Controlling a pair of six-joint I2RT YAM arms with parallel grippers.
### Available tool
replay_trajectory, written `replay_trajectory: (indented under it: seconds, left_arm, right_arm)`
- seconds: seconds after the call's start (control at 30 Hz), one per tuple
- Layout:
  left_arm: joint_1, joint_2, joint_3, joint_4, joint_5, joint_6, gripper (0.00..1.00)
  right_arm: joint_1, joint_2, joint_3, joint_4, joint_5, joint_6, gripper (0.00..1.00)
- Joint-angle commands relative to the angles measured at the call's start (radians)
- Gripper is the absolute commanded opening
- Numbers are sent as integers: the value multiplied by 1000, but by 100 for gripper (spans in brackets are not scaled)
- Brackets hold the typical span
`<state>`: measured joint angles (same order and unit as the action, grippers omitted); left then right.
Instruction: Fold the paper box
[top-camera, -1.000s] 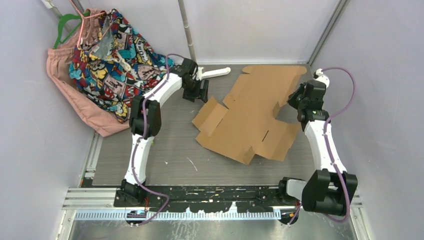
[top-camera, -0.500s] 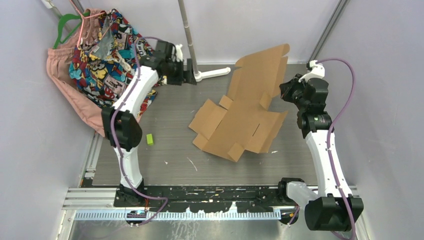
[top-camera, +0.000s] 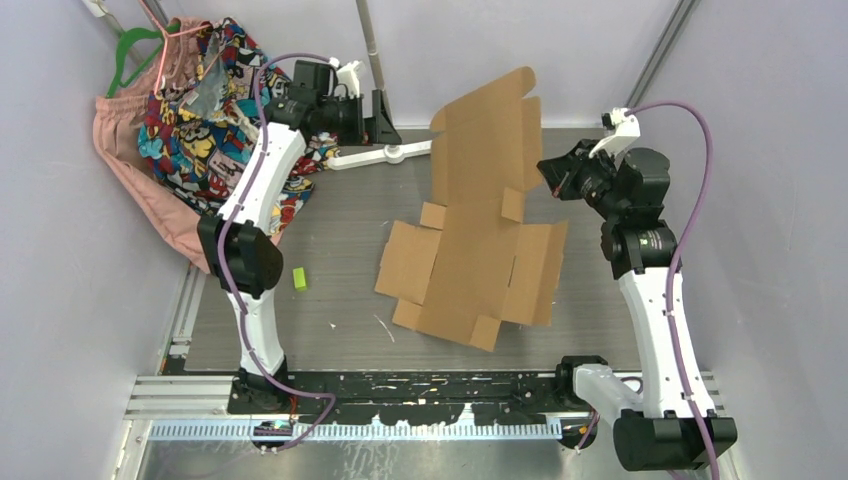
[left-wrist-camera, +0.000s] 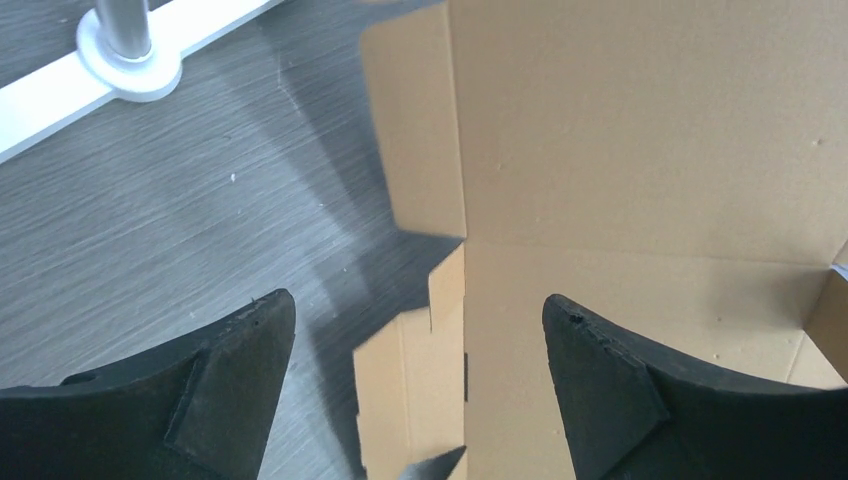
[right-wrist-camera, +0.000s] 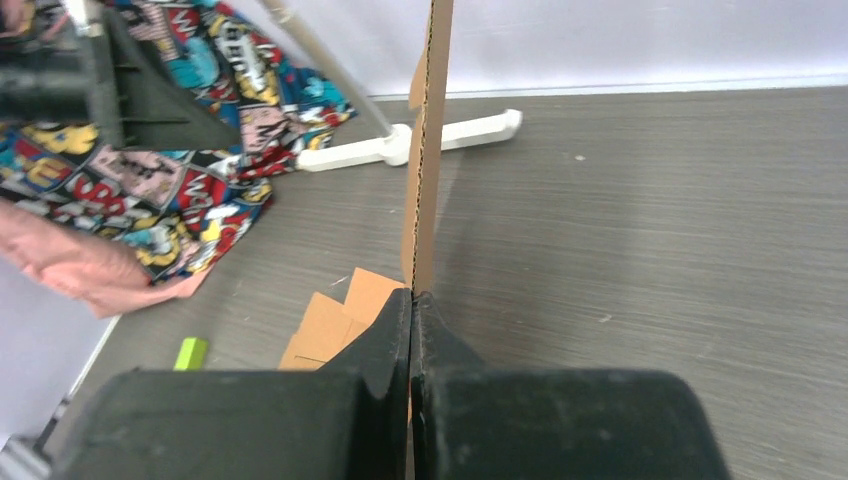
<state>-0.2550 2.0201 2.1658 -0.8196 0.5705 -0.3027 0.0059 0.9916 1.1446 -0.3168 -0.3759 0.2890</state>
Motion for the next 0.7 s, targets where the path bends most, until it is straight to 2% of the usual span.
replay_trajectory:
  seconds: [0.0,0.1,0.2,0.3,0.37,0.67]
  left_arm:
    - [7,4,-15,96,90,55,94]
    - [16,-14,-103,146,85,54,93]
    - [34,-66,-243,264,82,35,94]
    - [64,-95,-312,381,149,3,94]
    - [89,-104,-324,448,208,-19,94]
    - [161,-99,-317,543,398,-55,95]
  right_arm:
    - [23,-11,86,13,-161,-2,1]
    - [23,-4,104,11,-209,8,1]
    - [23,7,119,14,-263,22,1]
    - [29,23,133,20,-308,32,1]
    - [34,33,143,19,-333,35,1]
    - [58,74,168,2,-367,29,1]
